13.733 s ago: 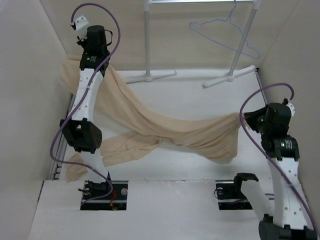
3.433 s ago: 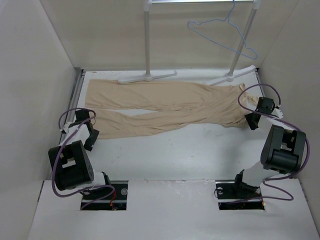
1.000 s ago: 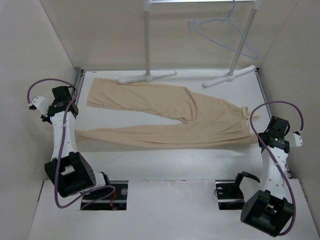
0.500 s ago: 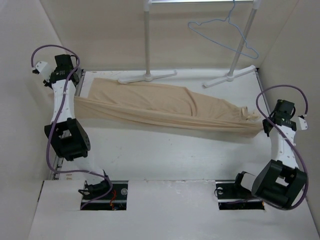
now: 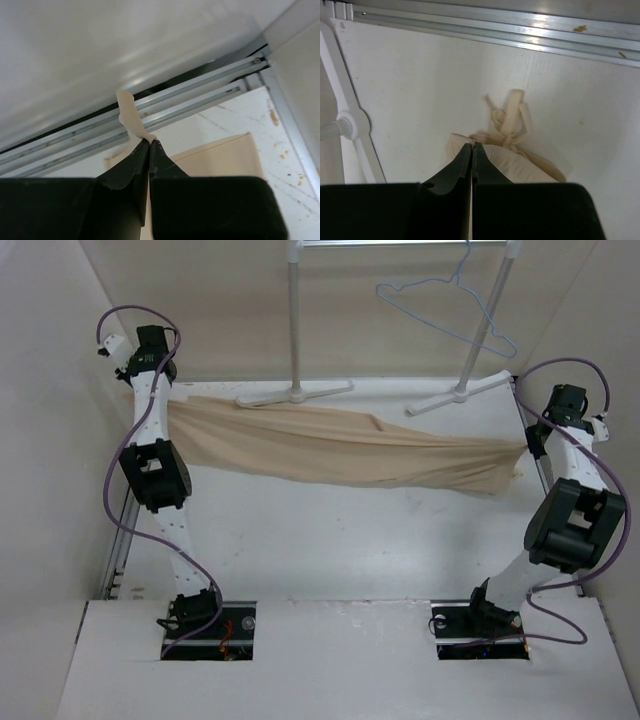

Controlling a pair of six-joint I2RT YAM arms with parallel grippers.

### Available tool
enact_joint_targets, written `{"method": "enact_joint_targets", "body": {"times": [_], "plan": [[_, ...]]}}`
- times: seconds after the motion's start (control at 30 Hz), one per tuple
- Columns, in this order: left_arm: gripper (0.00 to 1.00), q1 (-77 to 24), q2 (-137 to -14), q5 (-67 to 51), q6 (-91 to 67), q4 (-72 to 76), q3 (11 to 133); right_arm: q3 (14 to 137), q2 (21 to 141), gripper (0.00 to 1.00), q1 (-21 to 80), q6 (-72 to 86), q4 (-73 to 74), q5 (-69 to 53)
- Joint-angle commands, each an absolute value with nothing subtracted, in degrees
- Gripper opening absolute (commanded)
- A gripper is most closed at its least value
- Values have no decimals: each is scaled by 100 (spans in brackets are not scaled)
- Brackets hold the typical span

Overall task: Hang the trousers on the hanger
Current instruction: Fold the trousers

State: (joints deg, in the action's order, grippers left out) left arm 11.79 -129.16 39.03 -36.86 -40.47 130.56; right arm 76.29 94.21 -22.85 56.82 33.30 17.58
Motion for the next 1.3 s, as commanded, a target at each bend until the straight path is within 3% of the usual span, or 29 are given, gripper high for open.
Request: {"method": "enact_joint_targets", "body": {"times": [0.0, 0.17, 0.27, 0.33, 0.43, 0.5, 0.67, 0.8, 0.87, 0.93, 1.0, 1.1, 1.27], "plan": [[0, 1130, -13287, 3990, -3595, -3876, 14017, 8287, 9790, 0, -2237, 5748, 3076, 1977], [1, 1059, -14202, 3990, -3604, -3438, 15142, 9086, 10625, 0, -2193, 5669, 3111, 1995], [7, 1033, -14326, 3877, -3586, -2797, 14995, 9482, 11055, 7, -2184, 5581, 3094, 1995], [18, 1033, -14300, 3736, -3586, -2358, 14671, 9693, 11293, 23, -2140, 5511, 2980, 1934], [47, 1033, -14081, 3613, -3577, -1803, 14152, 9844, 11434, 50, -2026, 5301, 2805, 1706], [64, 1033, -13862, 3525, -3542, -1635, 13905, 9756, 11295, 61, -1895, 5160, 2707, 1661], [72, 1155, -12773, 3253, -3419, -1433, 12520, 8888, 10400, 74, -1438, 4940, 2313, 1714], [60, 1200, -11245, 2893, -3752, -1030, 10114, 7877, 9591, 72, -1183, 4851, 1960, 1784], [57, 1182, -10506, 2646, -3919, -792, 8892, 7280, 9152, 57, -1051, 4878, 1759, 1802], [57, 1182, -9943, 2409, -4173, -668, 7915, 6752, 8800, 23, -919, 4930, 1600, 1776], [56, 1235, -9625, 1980, -4525, -694, 7254, 6356, 8518, 9, -814, 5045, 1547, 1671], [57, 1489, -9562, 1128, -4939, -669, 6690, 5951, 8227, 9, -629, 5062, 1424, 1390], [59, 1692, -10255, 28, -5027, -396, 6627, 5406, 7762, 25, -269, 5027, 1257, 1275]]}}
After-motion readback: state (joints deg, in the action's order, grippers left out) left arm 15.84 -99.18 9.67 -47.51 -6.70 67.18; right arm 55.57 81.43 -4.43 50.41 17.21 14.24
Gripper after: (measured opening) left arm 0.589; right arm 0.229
